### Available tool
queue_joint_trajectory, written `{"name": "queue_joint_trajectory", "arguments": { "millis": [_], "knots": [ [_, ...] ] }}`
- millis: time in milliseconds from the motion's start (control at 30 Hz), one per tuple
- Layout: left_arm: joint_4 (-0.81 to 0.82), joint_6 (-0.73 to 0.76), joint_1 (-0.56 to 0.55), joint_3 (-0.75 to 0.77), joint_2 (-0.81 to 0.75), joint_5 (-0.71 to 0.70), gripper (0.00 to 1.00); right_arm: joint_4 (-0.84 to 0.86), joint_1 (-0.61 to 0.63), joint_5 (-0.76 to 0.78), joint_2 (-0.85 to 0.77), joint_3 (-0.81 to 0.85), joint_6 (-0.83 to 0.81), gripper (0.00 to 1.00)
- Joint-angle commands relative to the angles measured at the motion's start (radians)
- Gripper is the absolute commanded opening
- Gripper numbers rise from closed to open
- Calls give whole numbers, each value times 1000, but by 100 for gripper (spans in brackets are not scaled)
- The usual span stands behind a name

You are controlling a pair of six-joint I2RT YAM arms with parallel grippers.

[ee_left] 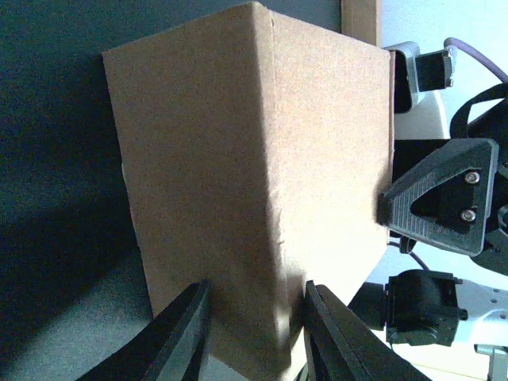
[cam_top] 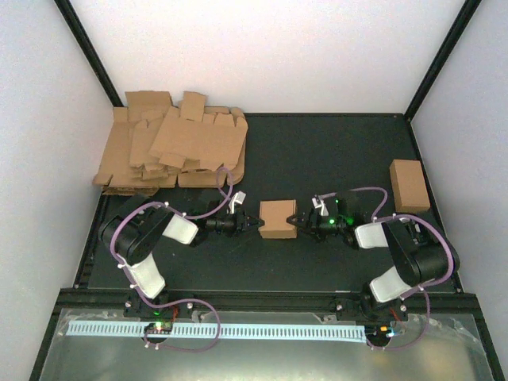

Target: Fold the paper box

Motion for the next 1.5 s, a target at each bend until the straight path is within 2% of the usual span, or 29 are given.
{"name": "queue_joint_trajectory", "arguments": {
  "millis": [0,67,167,233,300,467,633,800,1000,1100,1300,1467],
  "knots": [
    [-44,25,9,-7,21,-12,34,82,-3,-27,0,-6,48,73],
    [-51,27,10,-5,14,-11,35,90,-4,-35,2,-7,52,68],
    [-65,32,10,1,1,-12,36,112,-3,-42,2,-11,72,67],
    [-73,36,10,6,-18,-10,40,117,-3,-42,-4,-12,79,66],
    [-115,51,10,20,-50,-10,48,110,-4,-40,-15,-11,79,66],
    [-332,132,14,91,-189,-58,62,72,-7,-24,-68,1,77,65],
    [-614,237,16,186,-395,-190,74,29,-49,5,-167,2,94,66],
    [-757,282,20,255,-538,-265,77,-62,-159,81,-327,3,112,66],
    [-749,273,18,252,-562,-228,79,-237,-391,201,-485,54,88,65],
    [-713,258,18,229,-559,-201,79,-290,-517,269,-525,77,85,61],
    [-700,265,13,214,-557,-163,79,-177,-734,322,-506,72,181,60],
    [-725,281,12,230,-550,-144,79,-83,-860,318,-442,78,244,60]
  ]
}}
